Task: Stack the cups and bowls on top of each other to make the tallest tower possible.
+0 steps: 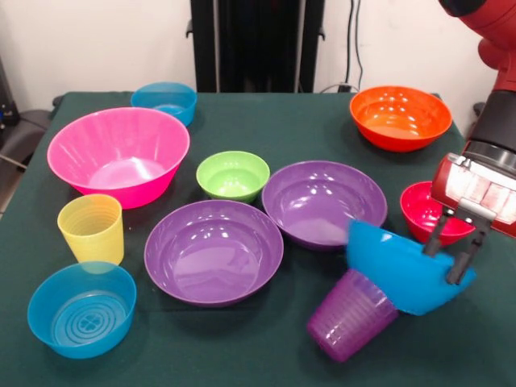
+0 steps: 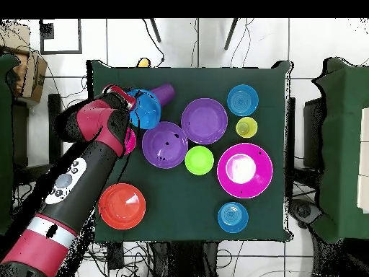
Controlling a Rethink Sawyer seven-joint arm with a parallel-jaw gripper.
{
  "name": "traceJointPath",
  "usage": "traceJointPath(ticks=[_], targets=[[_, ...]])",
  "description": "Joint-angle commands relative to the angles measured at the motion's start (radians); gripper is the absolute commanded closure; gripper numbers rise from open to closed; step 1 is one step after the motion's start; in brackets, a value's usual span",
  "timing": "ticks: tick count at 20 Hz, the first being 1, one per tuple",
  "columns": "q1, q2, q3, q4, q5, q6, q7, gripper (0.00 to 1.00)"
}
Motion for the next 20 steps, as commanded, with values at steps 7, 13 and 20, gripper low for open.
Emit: traceJointPath(ticks=[7, 13, 20], targets=[[-0.004, -0.010, 0.097, -0.001, 0.006, 0.003, 0.157, 1.00], [-0.002, -0.038, 0.120, 0.014, -0.002, 0.020, 0.139, 1.00], [-0.003, -0.289, 0.262, 0.204, -0.059, 0.075, -0.003, 1.00]])
